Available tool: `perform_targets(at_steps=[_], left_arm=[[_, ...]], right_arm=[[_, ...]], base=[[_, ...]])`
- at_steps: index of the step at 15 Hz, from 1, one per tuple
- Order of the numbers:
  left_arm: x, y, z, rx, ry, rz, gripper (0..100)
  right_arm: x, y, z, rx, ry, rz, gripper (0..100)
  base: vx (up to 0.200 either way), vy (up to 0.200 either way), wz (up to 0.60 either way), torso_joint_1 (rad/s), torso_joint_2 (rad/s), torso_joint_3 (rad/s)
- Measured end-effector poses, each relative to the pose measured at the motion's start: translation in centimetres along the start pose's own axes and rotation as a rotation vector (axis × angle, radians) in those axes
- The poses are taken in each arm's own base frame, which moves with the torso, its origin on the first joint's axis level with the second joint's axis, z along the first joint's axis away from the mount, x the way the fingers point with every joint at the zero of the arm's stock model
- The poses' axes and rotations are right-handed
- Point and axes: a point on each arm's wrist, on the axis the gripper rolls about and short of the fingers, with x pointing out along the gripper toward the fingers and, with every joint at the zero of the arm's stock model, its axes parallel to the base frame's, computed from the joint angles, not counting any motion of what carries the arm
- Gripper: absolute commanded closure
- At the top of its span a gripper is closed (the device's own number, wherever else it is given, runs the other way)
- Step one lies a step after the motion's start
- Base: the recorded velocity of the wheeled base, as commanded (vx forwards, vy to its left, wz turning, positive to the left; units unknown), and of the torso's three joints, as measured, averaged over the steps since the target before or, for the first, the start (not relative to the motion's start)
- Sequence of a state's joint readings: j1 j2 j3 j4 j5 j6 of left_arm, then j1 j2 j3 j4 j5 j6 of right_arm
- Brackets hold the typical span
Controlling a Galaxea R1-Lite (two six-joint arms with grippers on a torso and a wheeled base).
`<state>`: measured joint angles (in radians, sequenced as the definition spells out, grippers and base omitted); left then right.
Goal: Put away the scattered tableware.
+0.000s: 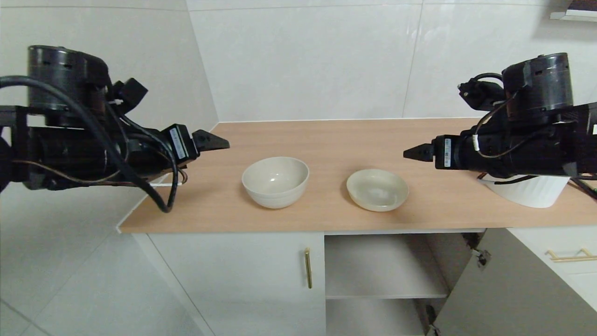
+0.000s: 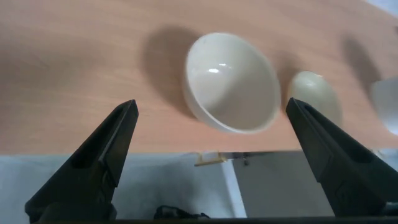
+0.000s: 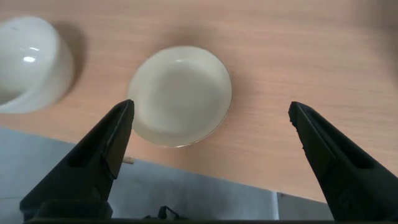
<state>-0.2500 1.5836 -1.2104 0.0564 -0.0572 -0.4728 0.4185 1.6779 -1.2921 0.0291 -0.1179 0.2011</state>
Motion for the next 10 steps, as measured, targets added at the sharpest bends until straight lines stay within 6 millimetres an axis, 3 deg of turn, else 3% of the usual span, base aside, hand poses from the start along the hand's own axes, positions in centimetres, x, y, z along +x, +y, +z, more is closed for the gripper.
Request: perform_targets(at_steps=[3,10], left_arm=[[3.2,0.1,-0.9,0.003,0.049,0.032,0],[9.1,0.5,-2.9,0.030,0.092,0.079,0]], right_arm=[[1.1,0.1,-0.5,-0.004,0.023,-0.008,0],[1.4,0.1,-0.8,-0.006,0.035,-0.018,0]], base=[[0.000,0.000,0.00,0.000,0.00,0.000],[0.000,0.000,0.00,0.000,0.00,0.000]])
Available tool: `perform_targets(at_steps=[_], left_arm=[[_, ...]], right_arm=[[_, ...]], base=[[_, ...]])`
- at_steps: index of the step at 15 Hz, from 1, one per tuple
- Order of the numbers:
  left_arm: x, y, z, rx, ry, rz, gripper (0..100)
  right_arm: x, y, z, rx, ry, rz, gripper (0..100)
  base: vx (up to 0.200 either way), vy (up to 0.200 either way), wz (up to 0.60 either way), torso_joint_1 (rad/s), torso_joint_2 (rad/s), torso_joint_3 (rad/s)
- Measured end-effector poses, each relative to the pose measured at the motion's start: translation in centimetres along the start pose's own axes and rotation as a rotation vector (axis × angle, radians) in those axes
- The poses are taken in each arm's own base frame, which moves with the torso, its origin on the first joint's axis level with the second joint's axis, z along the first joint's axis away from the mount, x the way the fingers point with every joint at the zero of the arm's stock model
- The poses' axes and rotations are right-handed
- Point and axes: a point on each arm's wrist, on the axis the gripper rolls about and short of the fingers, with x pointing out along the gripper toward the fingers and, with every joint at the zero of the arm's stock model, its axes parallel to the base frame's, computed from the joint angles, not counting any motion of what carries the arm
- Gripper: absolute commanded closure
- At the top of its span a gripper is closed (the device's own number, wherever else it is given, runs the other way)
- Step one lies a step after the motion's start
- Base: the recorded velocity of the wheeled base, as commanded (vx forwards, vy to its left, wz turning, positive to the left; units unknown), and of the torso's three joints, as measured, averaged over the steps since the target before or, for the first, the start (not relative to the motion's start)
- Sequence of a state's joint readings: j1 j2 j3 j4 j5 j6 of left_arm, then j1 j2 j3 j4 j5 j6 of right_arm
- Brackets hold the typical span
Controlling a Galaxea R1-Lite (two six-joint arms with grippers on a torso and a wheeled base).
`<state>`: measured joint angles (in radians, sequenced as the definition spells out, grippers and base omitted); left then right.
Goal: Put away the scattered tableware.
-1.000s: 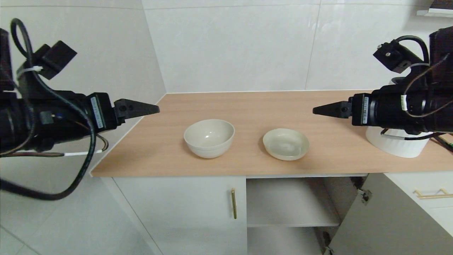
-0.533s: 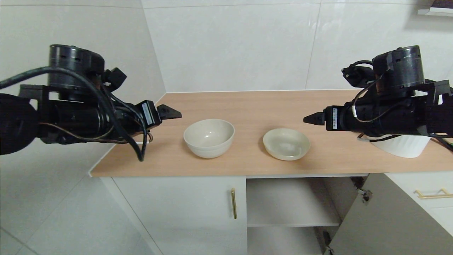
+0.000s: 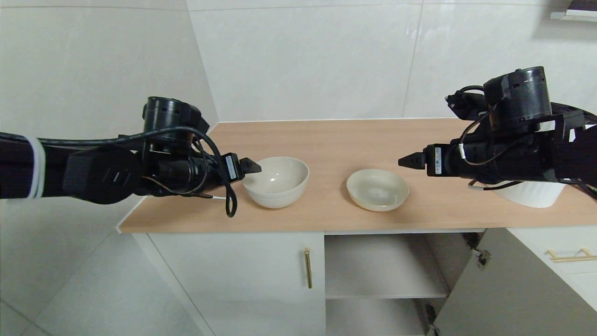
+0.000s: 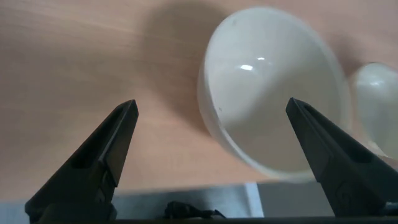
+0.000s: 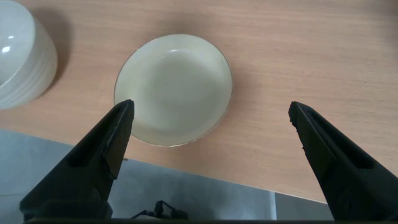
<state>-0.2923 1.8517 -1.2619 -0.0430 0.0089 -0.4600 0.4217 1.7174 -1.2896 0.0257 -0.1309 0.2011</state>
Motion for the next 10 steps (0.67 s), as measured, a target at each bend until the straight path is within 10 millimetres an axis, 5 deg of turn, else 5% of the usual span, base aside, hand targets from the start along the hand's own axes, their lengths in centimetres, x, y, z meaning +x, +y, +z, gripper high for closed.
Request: perform_targets(at_steps=[4,5,10], left_arm=[[2.1,0.3,-0.7,0.002,0.038,0.016,0],[2.3,0.3,-0.8,0.002,0.042,0.018,100],[2.6,0.0,-1.2,0.005,0.054,0.017,100]], right_arm=[[0.0,0.0,0.0,0.000,-0.001,-0.018,0],[0.0,0.0,0.0,0.000,-0.002,-0.019,0],[-0.1,-0.1,0.1,0.001,-0.007,-0.020,0]], base=[[0.000,0.000,0.00,0.000,0.00,0.000],[0.000,0.000,0.00,0.000,0.00,0.000],[0.000,0.000,0.00,0.000,0.00,0.000]])
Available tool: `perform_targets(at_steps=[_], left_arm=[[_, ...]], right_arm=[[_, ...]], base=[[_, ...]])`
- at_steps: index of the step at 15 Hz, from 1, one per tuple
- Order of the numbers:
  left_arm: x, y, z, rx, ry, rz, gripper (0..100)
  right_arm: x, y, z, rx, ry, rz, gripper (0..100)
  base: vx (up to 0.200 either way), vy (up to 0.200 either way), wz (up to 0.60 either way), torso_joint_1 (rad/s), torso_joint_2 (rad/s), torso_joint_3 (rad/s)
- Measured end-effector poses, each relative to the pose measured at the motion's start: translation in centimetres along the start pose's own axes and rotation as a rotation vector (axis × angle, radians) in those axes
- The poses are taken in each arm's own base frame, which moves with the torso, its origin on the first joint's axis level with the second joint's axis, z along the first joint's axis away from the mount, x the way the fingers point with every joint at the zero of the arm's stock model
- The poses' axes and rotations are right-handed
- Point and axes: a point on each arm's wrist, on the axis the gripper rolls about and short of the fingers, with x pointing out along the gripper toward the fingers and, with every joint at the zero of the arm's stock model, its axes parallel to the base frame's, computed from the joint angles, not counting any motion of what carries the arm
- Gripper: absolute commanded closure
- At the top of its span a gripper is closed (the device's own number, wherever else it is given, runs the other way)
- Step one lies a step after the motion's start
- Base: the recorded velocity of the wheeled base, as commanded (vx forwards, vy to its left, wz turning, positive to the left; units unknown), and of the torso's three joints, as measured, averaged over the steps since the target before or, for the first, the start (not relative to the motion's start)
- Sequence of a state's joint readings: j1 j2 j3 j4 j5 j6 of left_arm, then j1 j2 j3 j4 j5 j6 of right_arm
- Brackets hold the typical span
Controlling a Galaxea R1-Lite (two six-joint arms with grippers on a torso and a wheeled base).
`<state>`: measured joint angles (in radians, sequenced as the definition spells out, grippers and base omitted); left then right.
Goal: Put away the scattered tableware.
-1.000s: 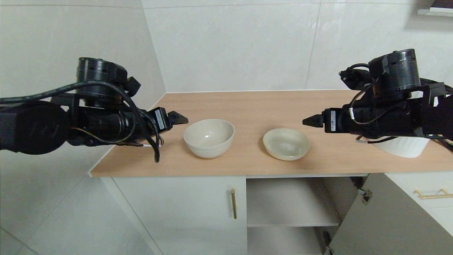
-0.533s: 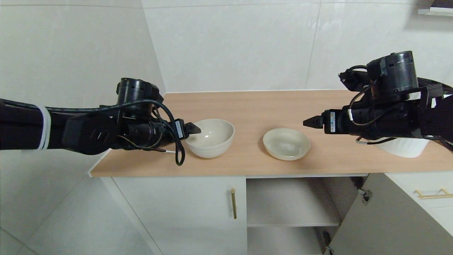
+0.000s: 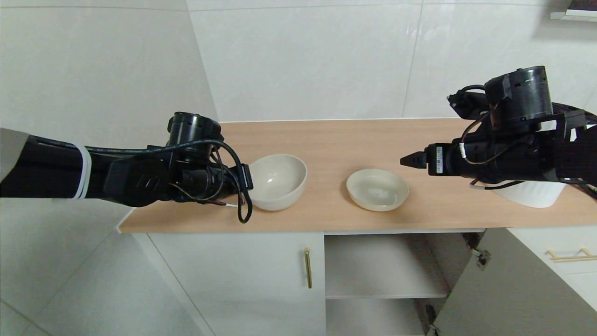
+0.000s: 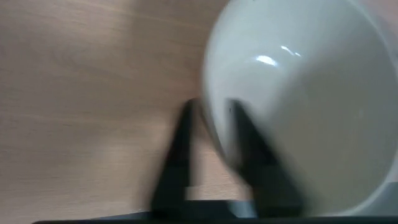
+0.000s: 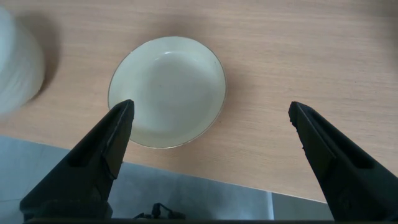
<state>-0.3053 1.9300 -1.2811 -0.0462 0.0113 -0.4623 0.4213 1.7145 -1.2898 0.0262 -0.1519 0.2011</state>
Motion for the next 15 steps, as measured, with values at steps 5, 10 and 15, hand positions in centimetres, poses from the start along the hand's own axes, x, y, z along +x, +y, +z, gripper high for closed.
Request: perform_targets(at_steps=[5,10,15], left_arm=[[-3.0,-1.2,0.2,0.014,-0.039,-0.040,100],[-6.6,-2.5,-0.2,0.039,-0.069,-0.102,100],[-7.3,-2.6,-0.1,0.040,-0.082,-0.112,100]], right_arm=[[0.1,0.0,0.0,0.000,-0.002,-0.006,0],[1.4,0.1,-0.5,-0.005,0.020,-0.042,0],[4.7,0.2,-1.7,-0.014,0.076,-0.088,0]], base=[[0.000,0.000,0.00,0.000,0.00,0.000],[0.000,0.000,0.00,0.000,0.00,0.000],[0.000,0.000,0.00,0.000,0.00,0.000]])
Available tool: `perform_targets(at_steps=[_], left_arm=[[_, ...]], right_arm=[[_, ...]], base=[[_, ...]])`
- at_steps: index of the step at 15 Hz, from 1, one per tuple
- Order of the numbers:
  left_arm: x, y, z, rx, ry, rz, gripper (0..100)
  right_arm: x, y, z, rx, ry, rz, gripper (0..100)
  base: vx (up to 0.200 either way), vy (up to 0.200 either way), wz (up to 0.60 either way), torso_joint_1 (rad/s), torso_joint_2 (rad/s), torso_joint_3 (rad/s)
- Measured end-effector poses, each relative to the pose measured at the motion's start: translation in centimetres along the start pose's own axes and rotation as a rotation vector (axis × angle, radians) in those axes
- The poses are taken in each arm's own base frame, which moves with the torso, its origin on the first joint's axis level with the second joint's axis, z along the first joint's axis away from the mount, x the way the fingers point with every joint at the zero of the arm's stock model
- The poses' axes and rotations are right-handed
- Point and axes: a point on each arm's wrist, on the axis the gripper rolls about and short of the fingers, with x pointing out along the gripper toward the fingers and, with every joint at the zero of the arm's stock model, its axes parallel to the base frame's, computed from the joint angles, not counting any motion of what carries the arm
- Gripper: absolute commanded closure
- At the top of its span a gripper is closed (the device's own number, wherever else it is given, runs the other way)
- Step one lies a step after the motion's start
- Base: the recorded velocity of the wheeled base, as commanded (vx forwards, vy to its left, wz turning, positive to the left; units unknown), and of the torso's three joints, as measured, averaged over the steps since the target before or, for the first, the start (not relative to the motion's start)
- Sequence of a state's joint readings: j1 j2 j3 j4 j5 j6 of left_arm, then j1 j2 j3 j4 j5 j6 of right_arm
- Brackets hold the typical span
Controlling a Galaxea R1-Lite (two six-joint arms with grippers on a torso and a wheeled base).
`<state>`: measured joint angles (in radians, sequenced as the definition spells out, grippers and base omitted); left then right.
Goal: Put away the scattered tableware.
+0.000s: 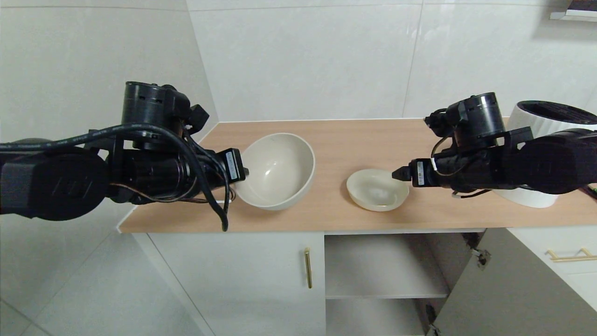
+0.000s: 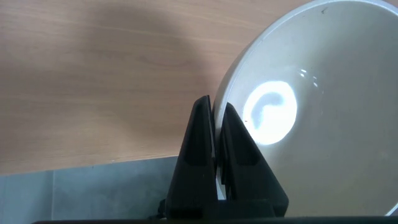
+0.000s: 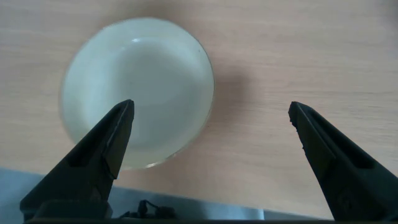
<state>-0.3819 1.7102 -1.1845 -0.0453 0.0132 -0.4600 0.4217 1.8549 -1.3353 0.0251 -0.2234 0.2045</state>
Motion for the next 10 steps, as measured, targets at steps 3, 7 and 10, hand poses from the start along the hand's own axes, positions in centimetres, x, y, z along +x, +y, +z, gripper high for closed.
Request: perform_targets(at_steps=[3,7,10], left_arm=[[-0.1,0.0,0.0,0.001,-0.002,-0.002,100],[0.0,0.0,0.0,0.001,-0.001,-0.001,100],[0.1,0.0,-0.1,0.001,0.002,0.000,100]], right_arm=[[2.0,0.3,-0.8,0.007,0.037,-0.013,0],[4.3,0.5,-1.6,0.028,0.066,-0.036,0],[5.1,0.5,-1.7,0.035,0.054,-0.038,0]], base=[[0.000,0.000,0.00,0.000,0.00,0.000],[0.000,0.000,0.00,0.000,0.00,0.000],[0.000,0.000,0.00,0.000,0.00,0.000]])
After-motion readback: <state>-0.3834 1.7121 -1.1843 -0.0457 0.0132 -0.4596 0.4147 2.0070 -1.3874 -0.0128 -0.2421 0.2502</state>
